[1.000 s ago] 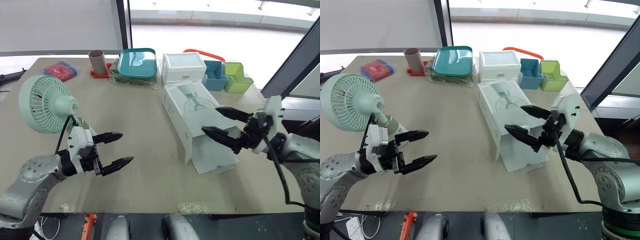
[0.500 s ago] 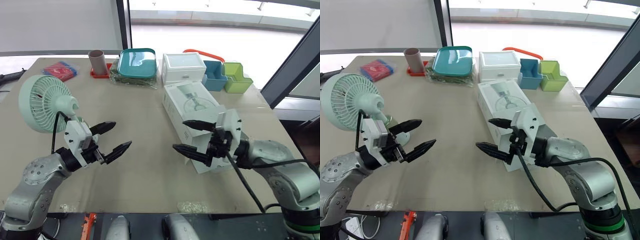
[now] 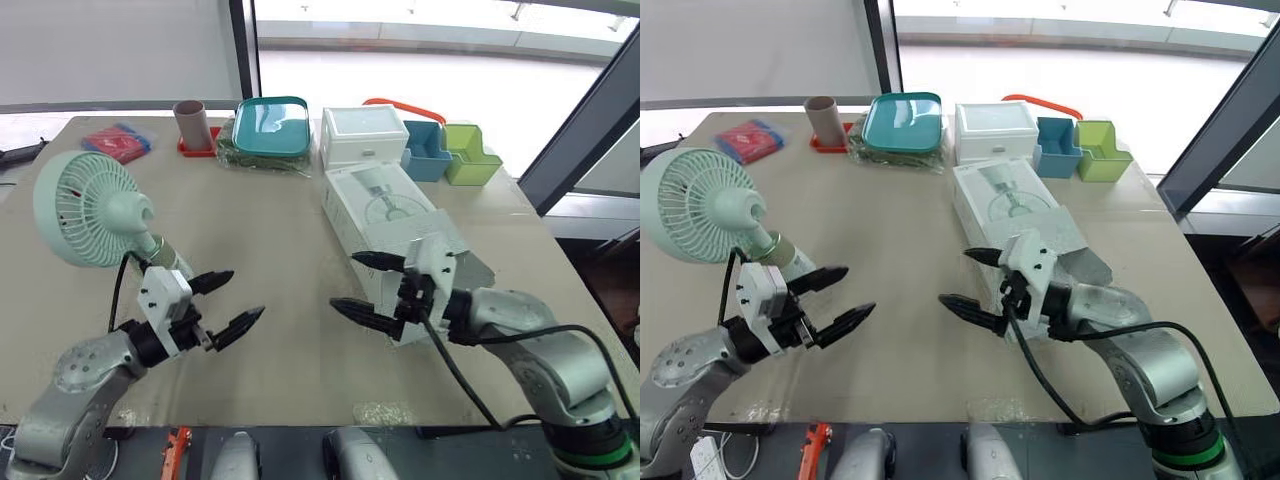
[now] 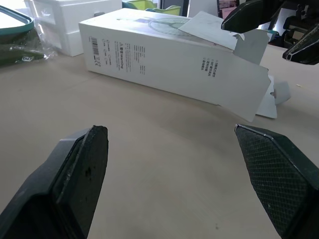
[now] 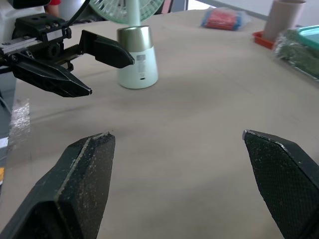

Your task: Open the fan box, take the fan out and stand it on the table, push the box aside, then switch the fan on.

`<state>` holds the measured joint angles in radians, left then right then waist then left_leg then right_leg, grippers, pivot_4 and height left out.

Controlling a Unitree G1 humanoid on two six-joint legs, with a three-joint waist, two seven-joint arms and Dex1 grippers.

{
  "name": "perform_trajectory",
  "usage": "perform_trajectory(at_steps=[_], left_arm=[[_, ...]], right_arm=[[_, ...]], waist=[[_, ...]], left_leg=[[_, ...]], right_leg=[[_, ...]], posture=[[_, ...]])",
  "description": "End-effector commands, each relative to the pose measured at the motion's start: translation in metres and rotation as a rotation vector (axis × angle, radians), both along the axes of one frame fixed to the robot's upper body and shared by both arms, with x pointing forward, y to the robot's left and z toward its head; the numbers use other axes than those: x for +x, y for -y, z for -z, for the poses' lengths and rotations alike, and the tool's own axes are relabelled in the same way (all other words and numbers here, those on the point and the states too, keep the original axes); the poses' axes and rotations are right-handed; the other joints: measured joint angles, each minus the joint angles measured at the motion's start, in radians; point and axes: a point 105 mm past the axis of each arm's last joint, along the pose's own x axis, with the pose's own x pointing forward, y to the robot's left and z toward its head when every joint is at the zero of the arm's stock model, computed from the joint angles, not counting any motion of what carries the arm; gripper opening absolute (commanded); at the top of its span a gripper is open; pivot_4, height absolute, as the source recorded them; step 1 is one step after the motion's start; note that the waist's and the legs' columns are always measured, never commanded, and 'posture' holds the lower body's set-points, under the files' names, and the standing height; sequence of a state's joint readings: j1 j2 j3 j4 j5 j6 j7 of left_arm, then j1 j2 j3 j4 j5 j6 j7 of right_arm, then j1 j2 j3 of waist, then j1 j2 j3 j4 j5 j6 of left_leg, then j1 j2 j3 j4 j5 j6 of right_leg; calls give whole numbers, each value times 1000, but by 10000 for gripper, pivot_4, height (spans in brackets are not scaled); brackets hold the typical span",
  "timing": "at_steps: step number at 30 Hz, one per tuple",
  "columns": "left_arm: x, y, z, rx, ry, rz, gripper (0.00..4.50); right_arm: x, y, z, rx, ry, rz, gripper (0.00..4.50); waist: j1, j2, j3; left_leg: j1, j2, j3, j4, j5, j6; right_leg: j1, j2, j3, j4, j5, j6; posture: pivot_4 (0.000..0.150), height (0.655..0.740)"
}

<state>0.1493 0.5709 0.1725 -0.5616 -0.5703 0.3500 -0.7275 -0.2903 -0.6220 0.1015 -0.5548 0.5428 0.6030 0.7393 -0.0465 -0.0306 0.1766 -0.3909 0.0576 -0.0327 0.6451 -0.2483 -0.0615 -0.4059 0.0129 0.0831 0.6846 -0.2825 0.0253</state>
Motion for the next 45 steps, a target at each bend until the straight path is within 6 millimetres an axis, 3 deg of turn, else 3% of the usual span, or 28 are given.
perform_trajectory(at_steps=[1, 7, 12, 17, 24, 30, 35, 39, 45], left_arm=[[-10, -5, -9, 26, 61, -17, 45000], [-20, -26, -15, -70, 90, -151, 45000], [-32, -55, -46, -216, 270, -406, 45000], [-48, -52, -62, -214, 271, -440, 45000], [-63, -74, -64, -211, 266, -549, 45000], [-57, -98, -69, -206, 297, -670, 45000], [-52, -114, -74, -240, 311, -759, 45000], [-54, -114, -80, -286, 351, -761, 45000], [-47, -123, -68, -254, 299, -829, 45000]], right_arm=[[2, -6, -8, 16, 40, -25, 44716], [11, -14, -5, 27, 36, -44, 44716], [21, -21, -1, 23, 27, -82, 44716], [29, -29, 1, 24, 27, -121, 44716], [32, -43, -9, 62, 48, -212, 44716], [31, -54, -25, 137, 70, -278, 44716], [34, -62, -22, 107, 90, -297, 44716], [33, -62, -21, 103, 91, -308, 44716], [32, -62, -20, 96, 95, -310, 44716]], waist=[[1, 0, 0], [0, 0, 0], [0, -1, 0], [0, -3, 0], [-3, -2, 0], [-1, -3, 0], [-1, -3, 0], [-1, -3, 0], [-1, -3, 0]], left_leg=[[0, 0, 0, 0, 0, 0], [0, 0, 0, 2, 0, 0], [0, 0, 1, 2, 0, 1], [-1, 1, 0, 4, -1, 1], [-1, 1, 1, 4, -1, 1], [-1, 1, 1, 5, -1, 2], [-1, 1, 1, 5, -1, 2], [-1, 1, 0, 5, -1, 2], [-1, 1, 1, 5, -1, 1]], right_leg=[[0, 0, 0, 0, 0, 0], [0, 0, 0, 0, 0, 0], [0, 0, 0, 0, 0, 0], [1, 0, 0, 0, 1, 0], [1, 1, 1, 0, 1, 0], [1, 1, 0, 0, 1, 0], [1, 1, 0, 0, 2, 0], [0, 1, 0, 0, 2, 0], [0, 1, 0, 0, 2, 0]], posture=[[1500, 7400], [1500, 7400], [1500, 7400], [1500, 7400], [1500, 7400], [1500, 7400], [1500, 7400], [1500, 7400], [1500, 7400]])
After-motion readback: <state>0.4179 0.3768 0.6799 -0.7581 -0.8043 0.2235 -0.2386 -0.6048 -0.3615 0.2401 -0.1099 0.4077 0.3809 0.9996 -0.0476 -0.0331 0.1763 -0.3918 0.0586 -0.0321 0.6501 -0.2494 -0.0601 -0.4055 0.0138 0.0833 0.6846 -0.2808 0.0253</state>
